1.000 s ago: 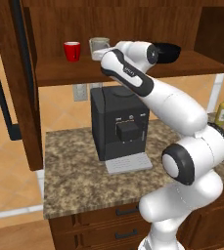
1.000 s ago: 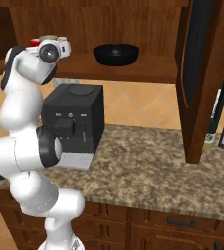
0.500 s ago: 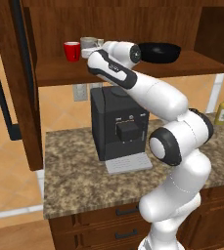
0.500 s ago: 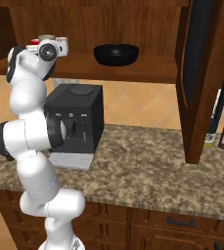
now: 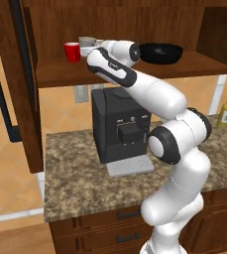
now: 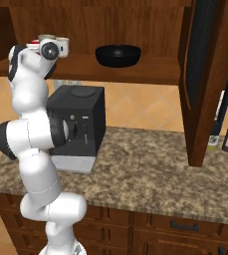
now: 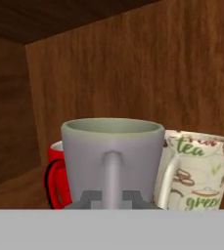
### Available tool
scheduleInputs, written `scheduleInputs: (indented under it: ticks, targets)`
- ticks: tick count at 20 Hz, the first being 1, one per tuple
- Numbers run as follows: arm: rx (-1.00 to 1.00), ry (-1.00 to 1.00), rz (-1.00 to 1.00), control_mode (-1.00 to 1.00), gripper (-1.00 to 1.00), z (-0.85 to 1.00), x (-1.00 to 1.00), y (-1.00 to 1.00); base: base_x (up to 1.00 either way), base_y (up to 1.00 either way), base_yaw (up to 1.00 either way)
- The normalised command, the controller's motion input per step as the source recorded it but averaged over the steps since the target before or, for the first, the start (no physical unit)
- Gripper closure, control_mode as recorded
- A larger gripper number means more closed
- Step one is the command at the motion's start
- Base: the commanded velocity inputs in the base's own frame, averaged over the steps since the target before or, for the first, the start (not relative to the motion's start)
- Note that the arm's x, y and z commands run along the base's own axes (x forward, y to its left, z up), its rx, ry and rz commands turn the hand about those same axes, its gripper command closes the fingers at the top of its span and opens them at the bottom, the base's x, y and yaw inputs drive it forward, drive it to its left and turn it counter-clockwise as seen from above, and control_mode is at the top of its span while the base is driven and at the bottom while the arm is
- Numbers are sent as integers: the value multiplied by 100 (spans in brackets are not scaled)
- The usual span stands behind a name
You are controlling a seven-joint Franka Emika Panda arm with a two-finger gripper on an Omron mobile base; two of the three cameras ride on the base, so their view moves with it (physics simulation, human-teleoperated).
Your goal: Gather all objects into one cabinet and sort the glasses and bowls to opposite sides.
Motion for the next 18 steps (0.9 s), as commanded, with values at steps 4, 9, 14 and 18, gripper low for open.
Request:
scheduleInputs:
  ticks: [4,9,14,18]
  targets:
    - [0,0,0,-100,100,-5,1,6,0,0,0]
    - [8,0,0,-100,-100,-31,0,63,0,0,0]
    - [0,0,0,-100,-100,-2,-10,1,0,0,0]
    - [0,-5,0,-100,-100,6,-59,0,0,0,0]
